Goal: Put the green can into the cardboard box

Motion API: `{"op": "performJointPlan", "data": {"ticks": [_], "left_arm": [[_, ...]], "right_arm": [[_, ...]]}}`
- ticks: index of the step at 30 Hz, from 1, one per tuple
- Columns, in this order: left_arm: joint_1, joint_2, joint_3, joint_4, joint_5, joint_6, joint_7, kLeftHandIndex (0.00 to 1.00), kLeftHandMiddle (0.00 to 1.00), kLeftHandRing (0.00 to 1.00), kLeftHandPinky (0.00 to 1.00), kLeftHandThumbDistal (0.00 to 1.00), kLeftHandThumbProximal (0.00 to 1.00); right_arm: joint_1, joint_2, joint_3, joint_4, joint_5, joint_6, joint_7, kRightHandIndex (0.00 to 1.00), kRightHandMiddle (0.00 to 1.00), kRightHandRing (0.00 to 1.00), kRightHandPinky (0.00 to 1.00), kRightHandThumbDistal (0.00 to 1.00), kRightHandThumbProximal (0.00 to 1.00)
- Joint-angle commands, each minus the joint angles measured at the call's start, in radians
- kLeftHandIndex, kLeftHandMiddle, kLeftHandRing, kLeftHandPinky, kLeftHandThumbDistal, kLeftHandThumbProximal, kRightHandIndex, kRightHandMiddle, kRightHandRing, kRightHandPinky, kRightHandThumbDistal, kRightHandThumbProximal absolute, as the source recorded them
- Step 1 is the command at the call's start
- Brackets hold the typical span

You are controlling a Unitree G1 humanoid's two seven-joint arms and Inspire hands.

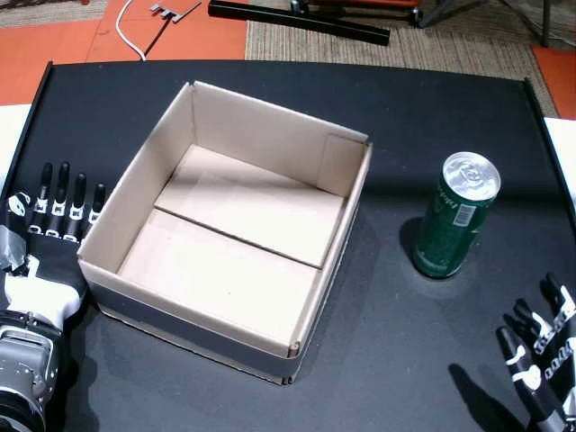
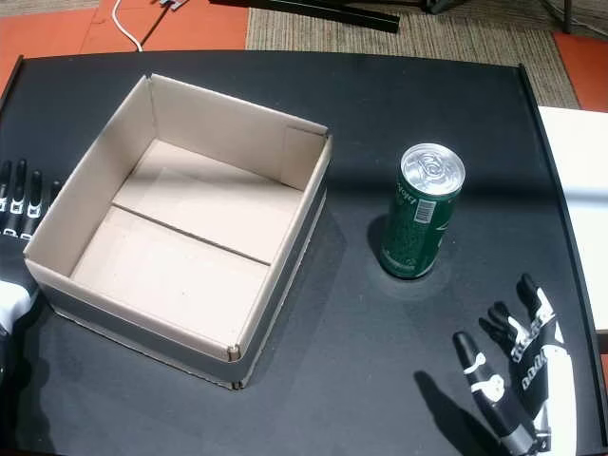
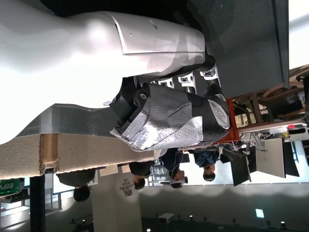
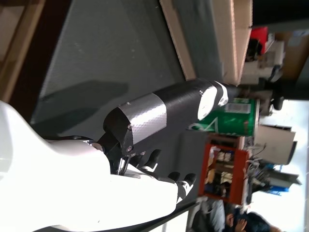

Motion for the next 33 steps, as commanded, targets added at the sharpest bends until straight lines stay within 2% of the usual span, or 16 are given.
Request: {"op": "performJointPlan", "data": {"ticks": [1, 10, 16, 25, 28, 33], "left_arm": [[0.07, -0.008, -0.01, 0.035, 0.03, 0.009, 0.035, 0.51, 0.49, 0.61, 0.77, 0.0, 0.58], [0.068, 0.001, -0.007, 0.039, 0.025, 0.02, 0.039, 0.5, 0.48, 0.6, 0.75, 0.0, 0.57], [0.063, -0.003, -0.001, 0.038, 0.023, 0.014, 0.052, 0.51, 0.48, 0.6, 0.78, 0.0, 0.55], [0.059, -0.003, 0.0, 0.036, 0.022, 0.016, 0.061, 0.5, 0.49, 0.61, 0.8, 0.0, 0.59], [0.065, -0.002, -0.001, 0.038, 0.024, 0.015, 0.05, 0.48, 0.48, 0.6, 0.77, 0.0, 0.54], [0.066, -0.003, -0.001, 0.038, 0.025, 0.013, 0.047, 0.47, 0.47, 0.6, 0.77, 0.0, 0.53]], "right_arm": [[-0.01, -0.02, 0.001, -0.013, -0.005, -0.014, 0.014, 0.81, 0.85, 0.91, 1.0, 1.0, 0.65], [-0.1, -0.067, 0.014, -0.014, -0.016, -0.009, 0.087, 0.86, 0.87, 0.9, 0.99, 1.0, 0.66], [-0.157, -0.122, 0.035, 0.011, -0.079, 0.007, 0.058, 0.9, 0.9, 0.91, 0.97, 1.0, 0.67], [-0.207, -0.155, 0.062, 0.036, -0.131, 0.059, 0.04, 0.9, 0.91, 0.92, 0.97, 1.0, 0.67], [-0.222, -0.167, 0.082, 0.039, -0.165, 0.082, 0.017, 0.91, 0.92, 0.93, 0.98, 1.0, 0.67], [-0.267, -0.176, 0.106, 0.052, -0.194, 0.112, 0.007, 0.92, 0.93, 0.93, 0.98, 1.0, 0.64]]}}
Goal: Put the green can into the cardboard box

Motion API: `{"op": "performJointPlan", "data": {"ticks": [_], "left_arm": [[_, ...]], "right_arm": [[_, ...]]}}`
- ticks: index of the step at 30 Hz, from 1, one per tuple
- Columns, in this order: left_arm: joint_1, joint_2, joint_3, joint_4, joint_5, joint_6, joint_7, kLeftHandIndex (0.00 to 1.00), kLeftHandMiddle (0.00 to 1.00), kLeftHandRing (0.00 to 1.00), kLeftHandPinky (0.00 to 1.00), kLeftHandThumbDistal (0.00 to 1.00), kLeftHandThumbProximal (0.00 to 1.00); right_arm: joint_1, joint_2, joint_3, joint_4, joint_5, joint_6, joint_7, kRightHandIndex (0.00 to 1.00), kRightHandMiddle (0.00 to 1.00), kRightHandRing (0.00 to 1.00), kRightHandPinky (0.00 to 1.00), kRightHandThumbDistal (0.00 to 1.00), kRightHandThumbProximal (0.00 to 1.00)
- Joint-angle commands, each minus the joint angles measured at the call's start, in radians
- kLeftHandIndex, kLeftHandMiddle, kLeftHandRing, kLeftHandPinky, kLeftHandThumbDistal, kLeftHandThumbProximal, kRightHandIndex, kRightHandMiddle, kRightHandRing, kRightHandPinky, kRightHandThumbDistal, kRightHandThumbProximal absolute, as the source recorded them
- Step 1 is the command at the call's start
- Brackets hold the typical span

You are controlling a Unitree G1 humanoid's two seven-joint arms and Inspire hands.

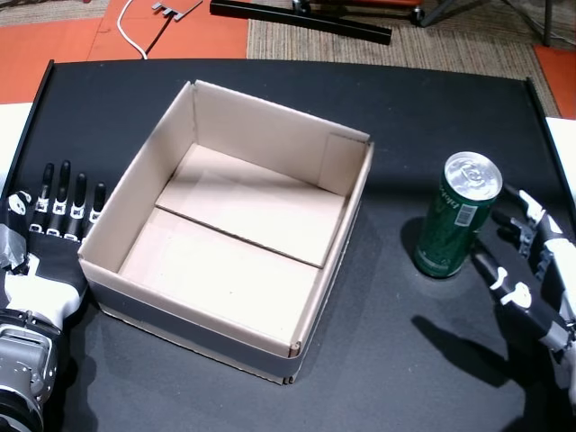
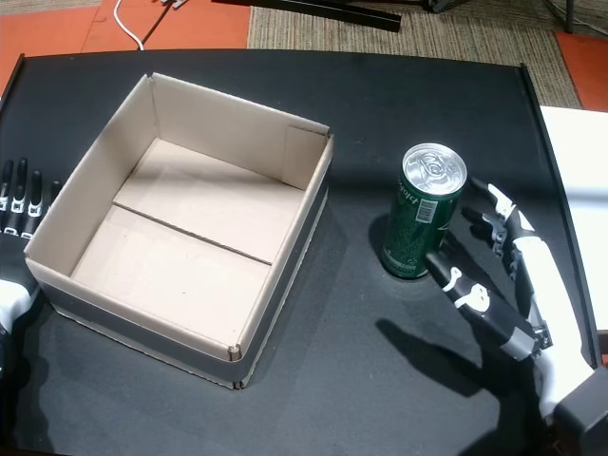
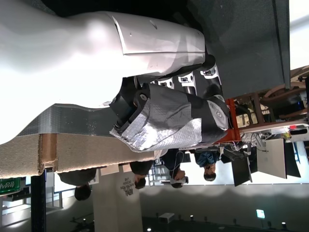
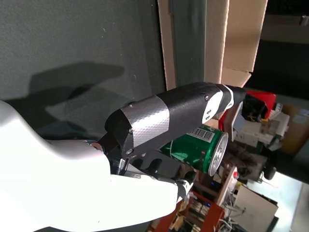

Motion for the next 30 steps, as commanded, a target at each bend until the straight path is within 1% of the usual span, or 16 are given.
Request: {"op": "performJointPlan", "data": {"ticks": [1, 3, 7, 10, 12, 15, 18, 21, 25, 28, 30], "left_arm": [[0.068, -0.01, -0.003, 0.037, 0.024, 0.004, 0.047, 0.48, 0.48, 0.6, 0.77, 0.0, 0.54], [0.066, -0.01, -0.002, 0.037, 0.022, 0.004, 0.048, 0.48, 0.47, 0.6, 0.76, 0.0, 0.55], [0.065, -0.009, 0.001, 0.038, 0.021, 0.007, 0.056, 0.48, 0.48, 0.6, 0.78, 0.0, 0.53], [0.058, -0.011, 0.007, 0.037, 0.016, 0.003, 0.073, 0.51, 0.51, 0.64, 0.81, 0.0, 0.54], [0.058, -0.012, 0.008, 0.036, 0.016, -0.003, 0.069, 0.52, 0.52, 0.64, 0.81, 0.0, 0.53], [0.061, -0.01, 0.008, 0.036, 0.02, -0.007, 0.064, 0.5, 0.51, 0.64, 0.77, 0.0, 0.52], [0.062, -0.008, 0.011, 0.037, 0.017, -0.008, 0.065, 0.51, 0.52, 0.65, 0.79, 0.0, 0.53], [0.061, -0.01, 0.017, 0.037, 0.013, -0.007, 0.064, 0.52, 0.51, 0.64, 0.79, 0.0, 0.53], [0.06, -0.011, 0.025, 0.036, 0.013, -0.006, 0.068, 0.5, 0.5, 0.62, 0.75, 0.0, 0.52], [0.061, -0.01, 0.034, 0.037, 0.008, 0.003, 0.063, 0.51, 0.5, 0.63, 0.76, 0.0, 0.5], [0.06, -0.011, 0.037, 0.037, 0.006, 0.005, 0.06, 0.52, 0.51, 0.64, 0.78, 0.0, 0.51]], "right_arm": [[-0.027, -0.011, 0.011, 0.012, -0.017, 0.017, -0.01, 0.92, 0.93, 0.93, 0.98, 1.0, 0.64], [-0.043, -0.009, 0.019, 0.017, -0.024, 0.028, -0.018, 0.92, 0.93, 0.93, 0.98, 1.0, 0.64], [-0.077, -0.005, 0.036, 0.031, -0.043, 0.065, -0.036, 0.92, 0.92, 0.93, 0.98, 1.0, 0.65], [-0.098, -0.002, 0.041, 0.038, -0.046, 0.098, -0.028, 0.89, 0.92, 0.94, 0.97, 1.0, 0.65], [-0.112, 0.005, 0.034, 0.043, -0.032, 0.12, -0.005, 0.88, 0.92, 0.94, 0.97, 1.0, 0.65], [-0.132, 0.015, 0.019, 0.048, -0.009, 0.143, 0.032, 0.89, 0.93, 0.94, 0.98, 1.0, 0.67], [-0.15, 0.029, -0.005, 0.051, 0.02, 0.17, 0.058, 0.89, 0.93, 0.93, 0.98, 1.0, 0.66], [-0.163, 0.037, -0.02, 0.053, 0.037, 0.19, 0.071, 0.89, 0.93, 0.95, 0.99, 1.0, 0.66], [-0.18, 0.043, -0.031, 0.055, 0.039, 0.212, 0.075, 0.88, 0.91, 0.93, 0.97, 1.0, 0.66], [-0.189, 0.047, -0.033, 0.055, 0.039, 0.225, 0.075, 0.88, 0.9, 0.92, 0.97, 1.0, 0.66], [-0.192, 0.051, -0.039, 0.057, 0.047, 0.236, 0.084, 0.88, 0.9, 0.92, 0.97, 1.0, 0.65]]}}
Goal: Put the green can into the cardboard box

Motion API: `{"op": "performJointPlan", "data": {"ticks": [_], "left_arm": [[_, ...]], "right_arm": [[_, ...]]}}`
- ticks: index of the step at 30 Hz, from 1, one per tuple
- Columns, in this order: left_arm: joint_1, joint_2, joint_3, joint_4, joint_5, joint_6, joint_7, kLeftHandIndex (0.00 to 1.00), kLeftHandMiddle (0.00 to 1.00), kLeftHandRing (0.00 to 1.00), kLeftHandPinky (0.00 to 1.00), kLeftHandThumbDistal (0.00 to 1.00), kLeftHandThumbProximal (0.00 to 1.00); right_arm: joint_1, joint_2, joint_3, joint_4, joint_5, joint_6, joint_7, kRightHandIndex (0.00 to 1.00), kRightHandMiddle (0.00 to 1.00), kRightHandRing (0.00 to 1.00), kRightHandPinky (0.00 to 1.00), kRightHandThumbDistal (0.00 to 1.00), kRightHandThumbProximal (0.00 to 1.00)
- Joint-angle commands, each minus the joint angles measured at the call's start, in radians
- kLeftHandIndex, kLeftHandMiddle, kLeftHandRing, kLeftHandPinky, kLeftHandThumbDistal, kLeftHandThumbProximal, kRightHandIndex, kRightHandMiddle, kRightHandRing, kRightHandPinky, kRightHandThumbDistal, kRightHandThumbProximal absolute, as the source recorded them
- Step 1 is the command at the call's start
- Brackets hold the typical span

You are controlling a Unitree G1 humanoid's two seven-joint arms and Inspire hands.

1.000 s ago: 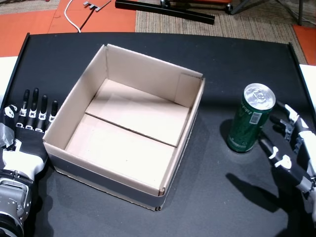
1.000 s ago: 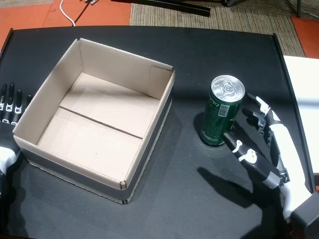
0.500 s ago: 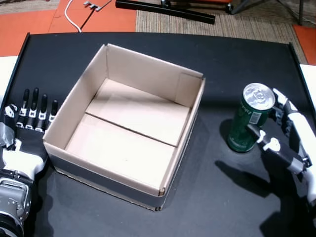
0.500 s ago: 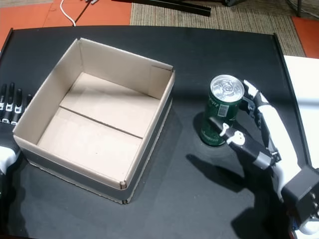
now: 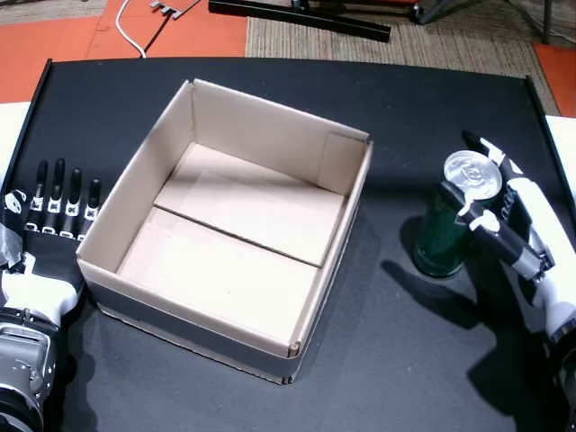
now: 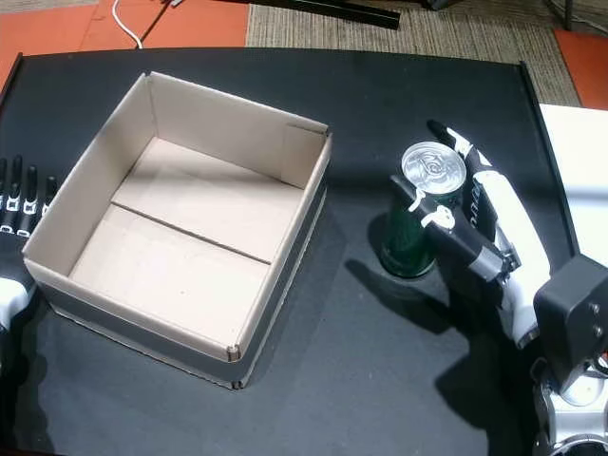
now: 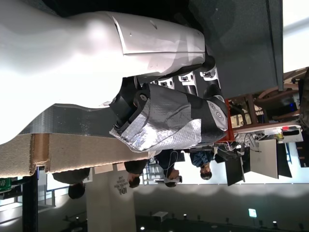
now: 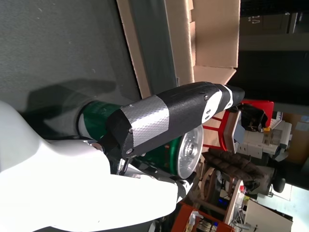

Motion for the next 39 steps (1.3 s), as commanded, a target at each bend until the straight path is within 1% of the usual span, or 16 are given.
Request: {"op": "performJointPlan", "data": {"ticks": [1, 3, 5, 8, 13, 16, 20, 22, 26, 28, 30, 34, 36, 37, 39], "left_arm": [[0.067, -0.009, 0.0, 0.036, 0.013, 0.005, 0.053, 0.52, 0.52, 0.65, 0.79, 0.0, 0.52], [0.068, -0.01, -0.003, 0.035, 0.016, 0.001, 0.052, 0.52, 0.52, 0.65, 0.8, 0.0, 0.52], [0.068, -0.009, -0.003, 0.035, 0.017, 0.0, 0.059, 0.51, 0.52, 0.63, 0.79, 0.0, 0.52], [0.066, -0.009, -0.001, 0.035, 0.015, 0.001, 0.067, 0.5, 0.51, 0.62, 0.78, 0.0, 0.51], [0.068, -0.01, 0.004, 0.036, 0.009, 0.007, 0.059, 0.52, 0.51, 0.63, 0.77, 0.0, 0.52], [0.068, -0.012, 0.002, 0.035, 0.012, 0.001, 0.059, 0.53, 0.52, 0.63, 0.79, 0.0, 0.52], [0.068, -0.013, -0.003, 0.035, 0.018, -0.004, 0.062, 0.51, 0.52, 0.64, 0.78, 0.0, 0.53], [0.069, -0.014, -0.001, 0.035, 0.014, -0.002, 0.054, 0.52, 0.53, 0.65, 0.79, 0.0, 0.53], [0.067, -0.015, -0.001, 0.036, 0.014, -0.002, 0.054, 0.51, 0.51, 0.63, 0.78, 0.0, 0.54], [0.067, -0.016, -0.004, 0.036, 0.018, -0.007, 0.055, 0.5, 0.51, 0.63, 0.77, 0.0, 0.54], [0.065, -0.018, -0.006, 0.036, 0.019, -0.01, 0.063, 0.5, 0.51, 0.62, 0.76, 0.0, 0.51], [0.066, -0.017, -0.005, 0.037, 0.016, -0.002, 0.051, 0.5, 0.51, 0.62, 0.77, 0.0, 0.51], [0.065, -0.017, -0.007, 0.037, 0.018, -0.004, 0.051, 0.5, 0.5, 0.61, 0.77, 0.0, 0.53], [0.065, -0.017, -0.009, 0.036, 0.02, -0.007, 0.05, 0.5, 0.5, 0.62, 0.77, 0.0, 0.53], [0.065, -0.017, -0.011, 0.036, 0.021, -0.01, 0.049, 0.51, 0.51, 0.64, 0.78, 0.0, 0.54]], "right_arm": [[-0.006, 0.013, -0.017, 0.015, 0.021, 0.019, 0.013, 0.88, 0.9, 0.92, 0.97, 1.0, 0.64], [-0.007, 0.017, -0.021, 0.017, 0.025, 0.025, 0.015, 0.88, 0.9, 0.92, 0.97, 1.0, 0.65], [-0.009, 0.021, -0.027, 0.019, 0.033, 0.033, 0.028, 0.88, 0.91, 0.92, 0.97, 1.0, 0.62], [-0.009, 0.024, -0.034, 0.023, 0.036, 0.049, 0.039, 0.89, 0.91, 0.92, 0.97, 1.0, 0.6], [-0.014, 0.019, -0.044, 0.028, 0.039, 0.078, 0.055, 0.9, 0.91, 0.92, 0.97, 1.0, 0.56], [-0.019, 0.01, -0.031, 0.03, 0.016, 0.094, 0.032, 0.89, 0.9, 0.92, 0.97, 1.0, 0.57], [-0.029, 0.003, -0.013, 0.032, -0.011, 0.11, 0.003, 0.88, 0.9, 0.91, 0.97, 1.0, 0.57], [-0.036, 0.0, -0.005, 0.034, -0.025, 0.12, -0.006, 0.88, 0.89, 0.91, 0.97, 1.0, 0.58], [-0.051, -0.002, 0.006, 0.041, -0.037, 0.141, -0.019, 0.88, 0.89, 0.9, 0.97, 1.0, 0.56], [-0.062, -0.003, 0.017, 0.043, -0.051, 0.155, -0.041, 0.89, 0.88, 0.88, 0.96, 1.0, 0.59], [-0.072, -0.006, 0.034, 0.044, -0.074, 0.161, -0.072, 0.92, 0.88, 0.87, 0.95, 1.0, 0.61], [-0.093, -0.003, 0.037, 0.047, -0.081, 0.185, -0.088, 0.86, 0.88, 0.87, 0.95, 1.0, 0.59], [-0.099, -0.001, 0.039, 0.048, -0.086, 0.186, -0.098, 0.86, 0.88, 0.87, 0.95, 1.0, 0.6], [-0.101, 0.0, 0.042, 0.048, -0.091, 0.187, -0.106, 0.86, 0.88, 0.87, 0.95, 1.0, 0.62], [-0.105, 0.005, 0.041, 0.049, -0.092, 0.191, -0.114, 0.86, 0.88, 0.87, 0.94, 1.0, 0.61]]}}
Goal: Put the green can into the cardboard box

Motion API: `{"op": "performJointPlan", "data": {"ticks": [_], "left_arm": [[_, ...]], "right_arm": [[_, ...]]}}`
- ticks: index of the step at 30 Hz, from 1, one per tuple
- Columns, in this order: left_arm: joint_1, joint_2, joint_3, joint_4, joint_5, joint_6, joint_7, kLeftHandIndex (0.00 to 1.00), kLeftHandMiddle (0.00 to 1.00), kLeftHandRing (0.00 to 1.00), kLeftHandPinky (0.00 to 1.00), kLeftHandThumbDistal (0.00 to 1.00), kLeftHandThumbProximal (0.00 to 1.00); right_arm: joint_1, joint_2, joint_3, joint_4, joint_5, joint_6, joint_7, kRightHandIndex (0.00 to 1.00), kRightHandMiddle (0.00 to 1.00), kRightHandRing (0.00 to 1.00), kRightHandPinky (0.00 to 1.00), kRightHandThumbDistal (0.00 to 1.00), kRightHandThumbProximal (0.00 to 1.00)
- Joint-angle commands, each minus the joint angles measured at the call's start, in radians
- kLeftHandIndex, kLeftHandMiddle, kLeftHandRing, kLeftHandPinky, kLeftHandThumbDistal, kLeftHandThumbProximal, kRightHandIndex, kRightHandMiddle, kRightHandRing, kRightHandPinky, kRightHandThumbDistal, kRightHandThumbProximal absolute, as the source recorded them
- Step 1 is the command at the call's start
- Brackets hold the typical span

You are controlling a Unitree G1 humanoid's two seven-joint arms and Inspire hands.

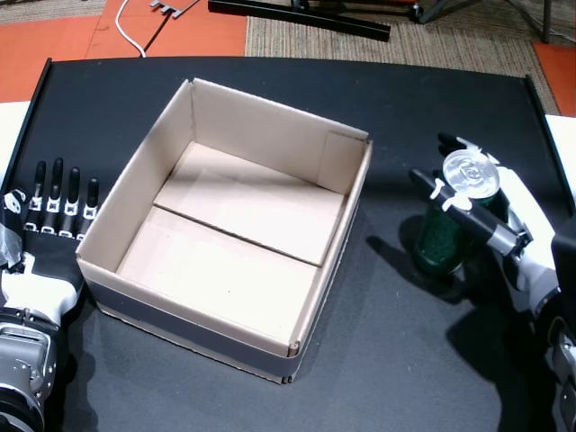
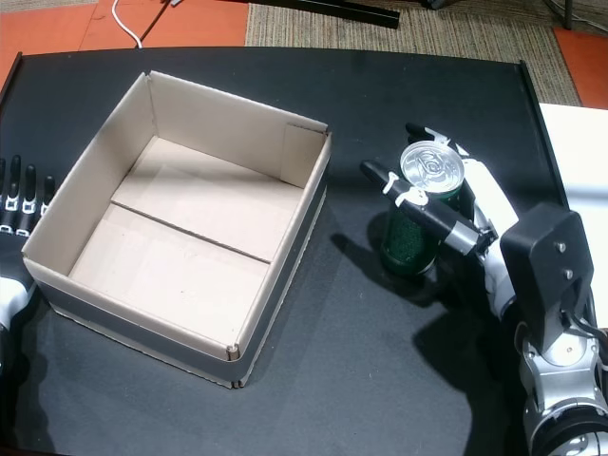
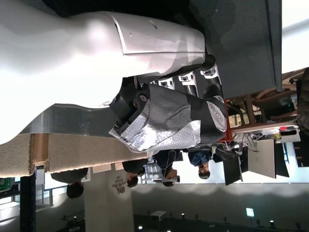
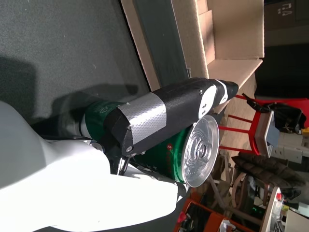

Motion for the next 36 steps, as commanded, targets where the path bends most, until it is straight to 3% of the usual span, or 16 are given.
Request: {"op": "performJointPlan", "data": {"ticks": [1, 12, 17, 24, 34, 36], "left_arm": [[0.066, -0.013, -0.006, 0.037, 0.022, -0.002, 0.053, 0.5, 0.5, 0.63, 0.77, 0.0, 0.54], [0.06, -0.008, 0.009, 0.037, 0.01, 0.01, 0.065, 0.51, 0.52, 0.64, 0.77, 0.0, 0.55], [0.06, -0.004, 0.006, 0.037, 0.015, 0.012, 0.061, 0.52, 0.53, 0.66, 0.78, 0.0, 0.6], [0.059, -0.005, 0.011, 0.038, 0.011, 0.004, 0.073, 0.51, 0.51, 0.62, 0.75, 0.0, 0.57], [0.056, -0.004, 0.017, 0.038, 0.011, 0.009, 0.083, 0.49, 0.49, 0.6, 0.74, 0.0, 0.54], [0.061, -0.002, 0.019, 0.038, 0.01, 0.015, 0.066, 0.5, 0.5, 0.61, 0.76, 0.0, 0.55]], "right_arm": [[-0.014, 0.002, -0.003, 0.012, -0.001, 0.01, -0.01, 0.86, 0.88, 0.86, 0.94, 1.0, 0.61], [-0.008, 0.008, 0.006, 0.014, -0.013, 0.015, -0.039, 0.86, 0.85, 0.85, 0.93, 1.0, 0.62], [0.001, 0.015, 0.01, 0.015, -0.021, 0.013, -0.058, 0.89, 0.86, 0.86, 0.93, 1.0, 0.62], [0.006, 0.035, 0.005, 0.017, -0.018, 0.008, -0.078, 0.9, 0.87, 0.86, 0.93, 1.0, 0.62], [0.012, 0.045, -0.011, 0.02, -0.005, 0.021, -0.067, 0.9, 0.86, 0.85, 0.93, 1.0, 0.59], [0.013, 0.049, -0.012, 0.02, -0.004, 0.024, -0.069, 0.87, 0.84, 0.84, 0.92, 1.0, 0.54]]}}
